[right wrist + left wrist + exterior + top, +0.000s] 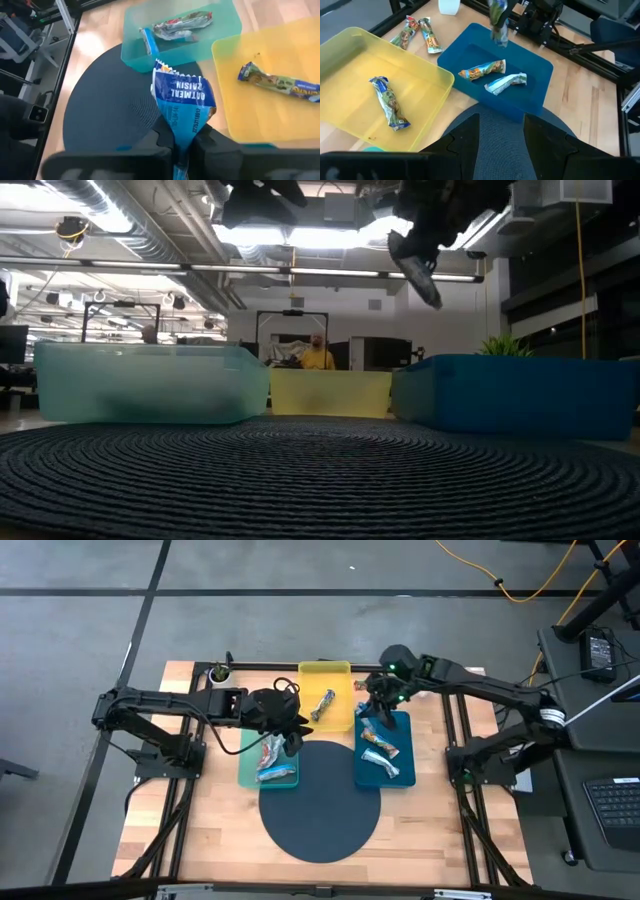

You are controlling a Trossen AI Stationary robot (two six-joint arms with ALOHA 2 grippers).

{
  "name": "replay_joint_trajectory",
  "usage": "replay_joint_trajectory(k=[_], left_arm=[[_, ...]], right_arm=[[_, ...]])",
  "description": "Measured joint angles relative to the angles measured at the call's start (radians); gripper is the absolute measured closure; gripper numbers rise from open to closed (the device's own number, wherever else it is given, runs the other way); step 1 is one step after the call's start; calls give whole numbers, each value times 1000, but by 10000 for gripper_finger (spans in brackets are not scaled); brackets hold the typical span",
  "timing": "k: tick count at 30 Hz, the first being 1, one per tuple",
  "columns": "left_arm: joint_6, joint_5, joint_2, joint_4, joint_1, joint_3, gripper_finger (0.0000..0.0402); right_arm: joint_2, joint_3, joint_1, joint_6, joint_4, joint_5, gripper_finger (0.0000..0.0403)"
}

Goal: Pick and place Granola Bars by type
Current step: Put the blue granola bar into the yellow bin

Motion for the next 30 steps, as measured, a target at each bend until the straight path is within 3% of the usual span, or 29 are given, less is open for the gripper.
replay_joint_trajectory(k=[6, 11, 18, 26, 30], left_arm=[[27, 0, 0, 0, 0, 0, 259], [44, 0, 0, 0, 8, 0, 259], [45, 0, 0, -1, 8, 0, 259], [43, 0, 0, -1, -1, 0, 259], [44, 0, 0, -1, -1, 0, 259]], right_arm=[[86, 106, -6, 27, 5, -1, 379], [206, 346, -22, -20, -79, 2, 360], [396, 636, -79, -109, -294, 56, 385], [526, 671, -126, -132, -261, 56, 358], [618, 670, -136, -85, -190, 109, 372]])
